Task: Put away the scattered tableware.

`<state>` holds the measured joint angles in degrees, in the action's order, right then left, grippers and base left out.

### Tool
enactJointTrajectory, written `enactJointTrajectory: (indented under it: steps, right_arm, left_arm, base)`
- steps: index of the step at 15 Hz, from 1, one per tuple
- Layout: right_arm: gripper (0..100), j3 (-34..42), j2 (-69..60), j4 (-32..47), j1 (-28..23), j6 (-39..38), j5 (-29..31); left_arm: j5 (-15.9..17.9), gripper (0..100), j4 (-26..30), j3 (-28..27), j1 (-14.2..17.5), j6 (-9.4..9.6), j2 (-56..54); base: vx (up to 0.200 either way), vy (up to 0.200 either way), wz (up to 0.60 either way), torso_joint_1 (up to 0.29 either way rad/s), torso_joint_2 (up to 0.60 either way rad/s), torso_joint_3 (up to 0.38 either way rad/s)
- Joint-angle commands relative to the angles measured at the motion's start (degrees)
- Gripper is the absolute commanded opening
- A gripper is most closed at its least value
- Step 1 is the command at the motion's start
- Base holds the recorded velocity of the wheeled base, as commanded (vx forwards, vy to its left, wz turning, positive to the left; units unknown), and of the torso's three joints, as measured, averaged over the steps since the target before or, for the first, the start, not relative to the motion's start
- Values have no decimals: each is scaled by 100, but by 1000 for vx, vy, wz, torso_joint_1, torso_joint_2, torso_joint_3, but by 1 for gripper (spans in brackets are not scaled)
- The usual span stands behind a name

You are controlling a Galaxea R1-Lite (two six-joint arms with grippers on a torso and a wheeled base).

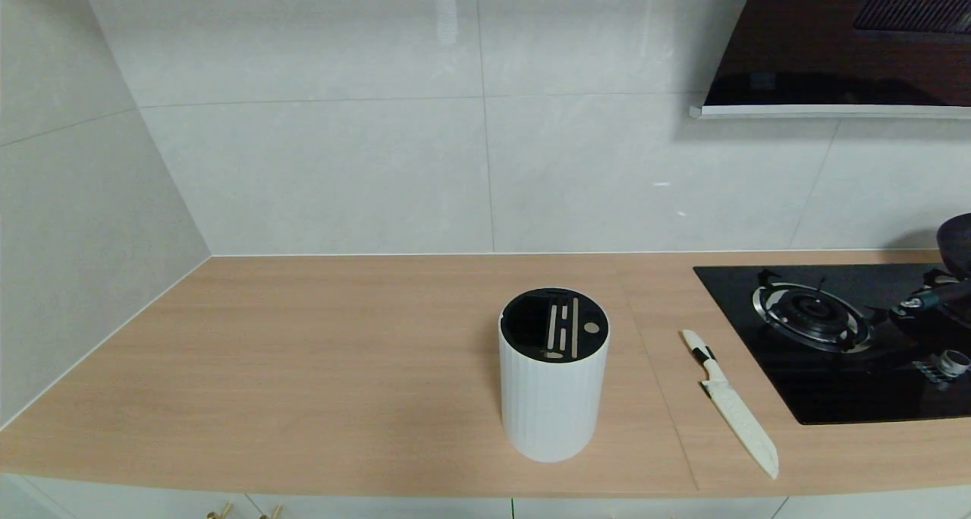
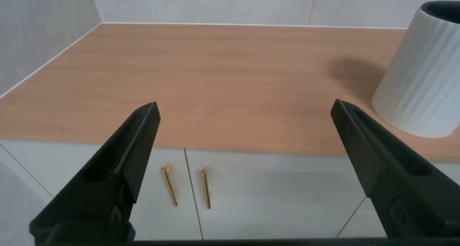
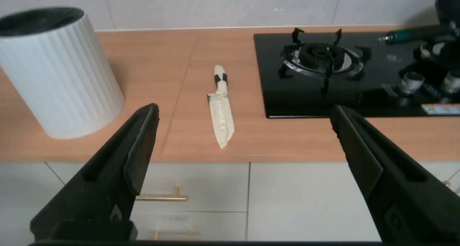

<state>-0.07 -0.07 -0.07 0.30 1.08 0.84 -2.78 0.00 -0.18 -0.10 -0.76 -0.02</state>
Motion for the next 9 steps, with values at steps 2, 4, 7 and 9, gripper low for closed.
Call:
enactJointTrajectory:
  steps: [2,4,7,9]
  right_arm:
    - [100,-335,333,-28,66,-3,-137]
    - [100,-1258,1326,-19,339,-170,-260]
    - [100,-2172,3409,-45,708,-196,-260]
    - [100,-2585,4868,-582,708,-196,-251]
  left_arm:
    - [-3,100,0,1,1,-4,2]
    - [-3,100,0,1,1,5,2]
    - [-3,100,0,1,1,-4,2]
    - [-3,100,0,1,1,-4,2]
  base:
    - [0,0,0,0,0,0]
    - [0,0,0,0,0,0]
    - [0,0,0,0,0,0]
    - [0,0,0,0,0,0]
